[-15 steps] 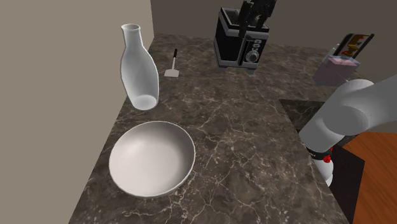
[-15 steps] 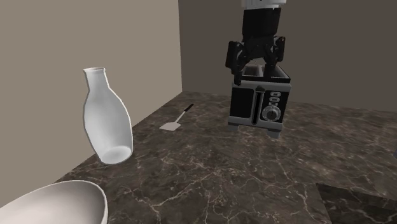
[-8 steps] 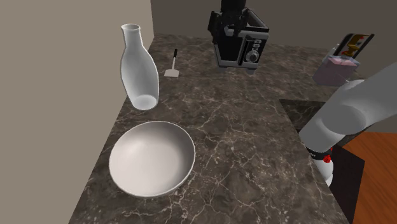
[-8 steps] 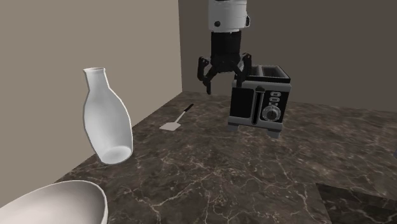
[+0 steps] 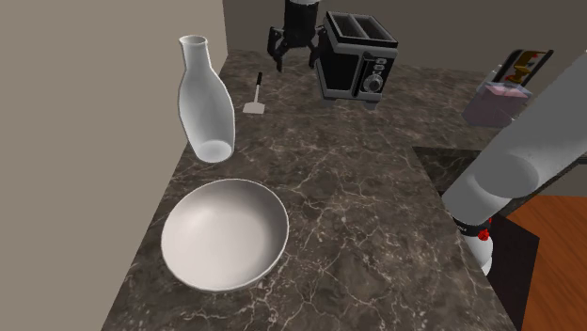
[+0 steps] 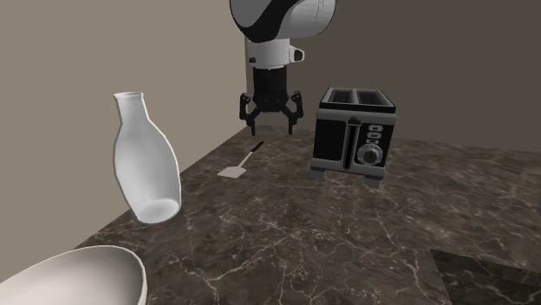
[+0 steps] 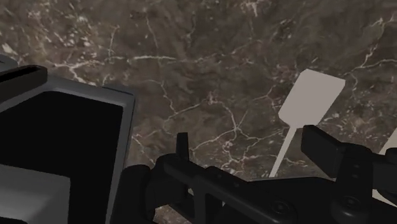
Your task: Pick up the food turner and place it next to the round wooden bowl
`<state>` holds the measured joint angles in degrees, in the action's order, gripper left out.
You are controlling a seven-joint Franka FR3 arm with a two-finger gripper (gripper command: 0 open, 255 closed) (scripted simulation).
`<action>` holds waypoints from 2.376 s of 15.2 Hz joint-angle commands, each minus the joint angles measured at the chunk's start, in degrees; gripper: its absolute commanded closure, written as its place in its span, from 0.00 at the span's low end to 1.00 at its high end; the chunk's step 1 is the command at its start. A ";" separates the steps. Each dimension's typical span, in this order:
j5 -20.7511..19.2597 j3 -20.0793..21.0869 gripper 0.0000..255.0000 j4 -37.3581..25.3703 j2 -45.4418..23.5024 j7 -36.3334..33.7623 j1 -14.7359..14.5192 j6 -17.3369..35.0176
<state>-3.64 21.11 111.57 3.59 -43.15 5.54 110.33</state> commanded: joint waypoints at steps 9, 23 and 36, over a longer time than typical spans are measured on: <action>-7.67 -0.81 0.00 -21.54 -24.07 -18.20 -2.95 0.54; -9.54 -2.39 0.00 -25.04 -31.65 -21.83 -4.17 4.38; -9.54 -2.39 1.00 -25.04 -31.65 -21.84 -4.17 4.37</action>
<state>-13.18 18.72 86.53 -28.06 -64.98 1.36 114.70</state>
